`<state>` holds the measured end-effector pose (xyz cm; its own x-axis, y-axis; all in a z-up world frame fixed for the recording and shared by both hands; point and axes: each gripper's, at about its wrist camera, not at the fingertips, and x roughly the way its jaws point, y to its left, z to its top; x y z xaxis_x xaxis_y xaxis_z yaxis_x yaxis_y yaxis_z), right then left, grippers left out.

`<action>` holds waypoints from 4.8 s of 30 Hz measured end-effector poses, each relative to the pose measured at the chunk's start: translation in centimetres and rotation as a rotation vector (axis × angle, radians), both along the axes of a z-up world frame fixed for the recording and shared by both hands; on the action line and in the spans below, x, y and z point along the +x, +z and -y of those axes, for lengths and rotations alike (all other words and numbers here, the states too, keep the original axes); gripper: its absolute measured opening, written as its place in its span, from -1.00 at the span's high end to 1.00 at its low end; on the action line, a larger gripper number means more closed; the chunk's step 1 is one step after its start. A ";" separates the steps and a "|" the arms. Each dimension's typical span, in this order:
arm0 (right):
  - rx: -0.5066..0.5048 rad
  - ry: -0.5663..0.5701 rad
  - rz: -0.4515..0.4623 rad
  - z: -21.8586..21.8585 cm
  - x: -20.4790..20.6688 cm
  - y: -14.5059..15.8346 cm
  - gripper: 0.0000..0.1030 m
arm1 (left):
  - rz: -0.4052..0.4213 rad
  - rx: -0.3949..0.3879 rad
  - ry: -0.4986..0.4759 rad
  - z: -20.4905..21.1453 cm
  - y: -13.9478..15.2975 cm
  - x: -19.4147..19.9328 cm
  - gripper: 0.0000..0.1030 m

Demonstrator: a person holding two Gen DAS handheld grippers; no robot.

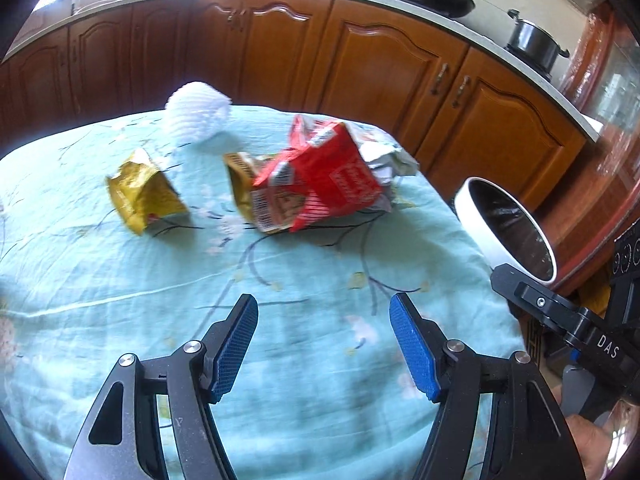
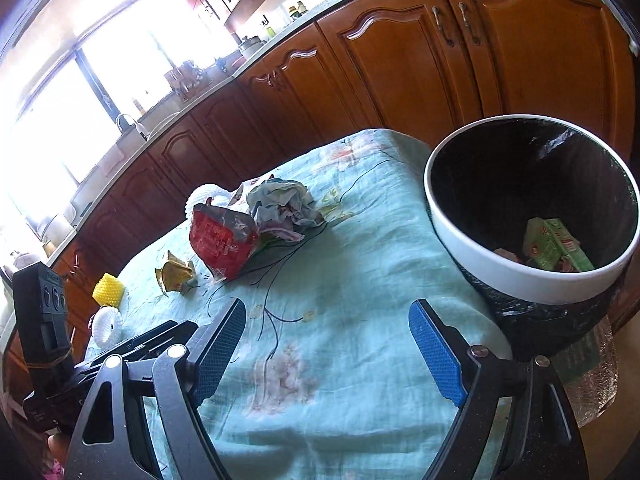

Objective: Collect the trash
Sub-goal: 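Move both open tools back toward the remaining trash on the table, then grasp the gold snack bag with the left tool while the right tool grasps the red chip bag, then carry the gold bag and red bag over the bin and open both tools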

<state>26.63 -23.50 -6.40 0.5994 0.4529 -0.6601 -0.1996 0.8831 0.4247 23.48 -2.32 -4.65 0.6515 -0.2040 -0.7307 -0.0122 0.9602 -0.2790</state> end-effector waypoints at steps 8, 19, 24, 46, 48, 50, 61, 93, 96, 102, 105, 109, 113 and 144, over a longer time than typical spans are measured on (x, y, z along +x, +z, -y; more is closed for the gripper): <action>0.032 0.080 -0.003 -4.0 0.5 -0.2 -0.66 | -0.015 -0.008 0.102 -4.2 -0.3 -0.5 -0.32; 0.016 0.153 0.034 -9.8 2.9 0.4 -0.64 | 0.003 -0.013 0.206 -9.2 0.5 -0.1 -0.32; 0.004 0.151 0.031 -11.0 4.7 -0.1 -0.51 | 0.002 -0.009 0.230 -10.9 0.0 1.9 -0.32; -0.021 0.191 0.048 -10.4 3.7 -0.3 0.88 | 0.023 -0.025 0.163 -10.7 -1.2 3.1 0.58; -0.012 0.177 0.078 -10.2 4.0 0.6 0.86 | 0.029 -0.028 0.159 -10.6 -1.0 2.5 0.58; -0.019 0.168 0.116 -10.4 4.5 1.7 0.85 | 0.032 -0.033 0.158 -10.5 -0.8 2.1 0.58; -0.076 0.184 0.041 -12.6 12.6 1.9 0.81 | 0.029 -0.046 0.137 -9.7 -0.7 1.3 0.58; -0.109 0.425 0.032 -20.0 8.7 -1.7 -0.32 | 0.023 -0.082 0.242 -14.3 -0.7 -2.3 0.58; -0.124 0.433 0.041 -19.7 7.9 -1.4 0.21 | 0.018 -0.086 0.235 -14.2 -0.8 -2.2 0.58; -0.066 0.420 0.042 -17.7 6.0 0.0 0.29 | 0.032 -0.088 0.201 -13.1 -0.3 -2.0 0.58; -0.030 0.391 0.050 -15.5 4.7 1.0 0.29 | 0.044 -0.086 0.170 -12.2 0.3 -2.0 0.58; -0.008 0.338 0.067 -12.1 3.0 2.0 0.29 | 0.049 -0.089 0.116 -10.1 0.8 -1.8 0.58; -0.012 0.262 0.080 -8.1 1.8 2.5 0.29 | 0.044 -0.089 0.037 -7.0 0.9 -1.3 0.58; -0.058 -0.178 0.089 13.8 2.9 3.1 0.29 | 0.042 -0.025 -0.389 13.9 2.6 8.5 0.58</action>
